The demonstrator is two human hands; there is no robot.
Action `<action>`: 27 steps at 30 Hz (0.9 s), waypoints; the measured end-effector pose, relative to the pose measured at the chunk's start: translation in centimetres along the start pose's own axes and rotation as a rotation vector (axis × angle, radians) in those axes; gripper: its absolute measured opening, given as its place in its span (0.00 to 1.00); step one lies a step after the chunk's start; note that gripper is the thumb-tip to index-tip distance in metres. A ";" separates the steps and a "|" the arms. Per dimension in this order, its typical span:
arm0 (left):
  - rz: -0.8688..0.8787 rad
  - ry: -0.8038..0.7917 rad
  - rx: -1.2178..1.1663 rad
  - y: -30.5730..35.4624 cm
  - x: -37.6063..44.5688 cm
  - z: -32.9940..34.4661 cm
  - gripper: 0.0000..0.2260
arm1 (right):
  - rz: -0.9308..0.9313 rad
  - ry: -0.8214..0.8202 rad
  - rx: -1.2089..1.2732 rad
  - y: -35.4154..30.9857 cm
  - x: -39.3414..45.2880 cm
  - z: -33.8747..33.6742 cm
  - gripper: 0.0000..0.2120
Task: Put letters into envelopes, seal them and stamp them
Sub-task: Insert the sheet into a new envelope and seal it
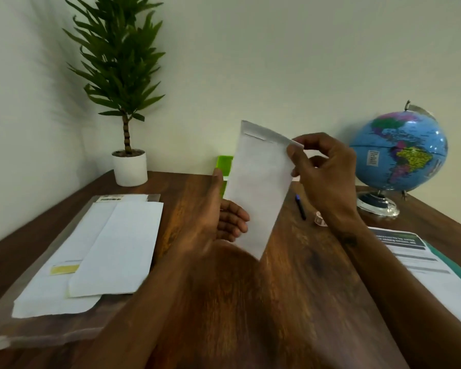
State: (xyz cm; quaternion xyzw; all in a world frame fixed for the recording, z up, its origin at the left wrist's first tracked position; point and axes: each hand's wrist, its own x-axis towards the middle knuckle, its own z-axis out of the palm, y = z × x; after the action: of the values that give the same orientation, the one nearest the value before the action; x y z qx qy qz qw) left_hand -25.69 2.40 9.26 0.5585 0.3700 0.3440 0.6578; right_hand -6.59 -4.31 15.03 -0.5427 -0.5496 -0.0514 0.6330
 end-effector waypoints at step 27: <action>0.565 0.159 1.170 -9.1 -5.1 4.6 0.18 | 0.145 -0.722 -0.341 3.4 -17.2 -8.9 0.26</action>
State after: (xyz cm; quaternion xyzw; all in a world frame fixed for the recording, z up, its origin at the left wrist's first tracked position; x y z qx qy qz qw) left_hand -23.80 -5.54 1.27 0.8728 0.3827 0.2859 0.1001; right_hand -5.39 -18.75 1.67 -0.6605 -0.6805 0.0966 0.3021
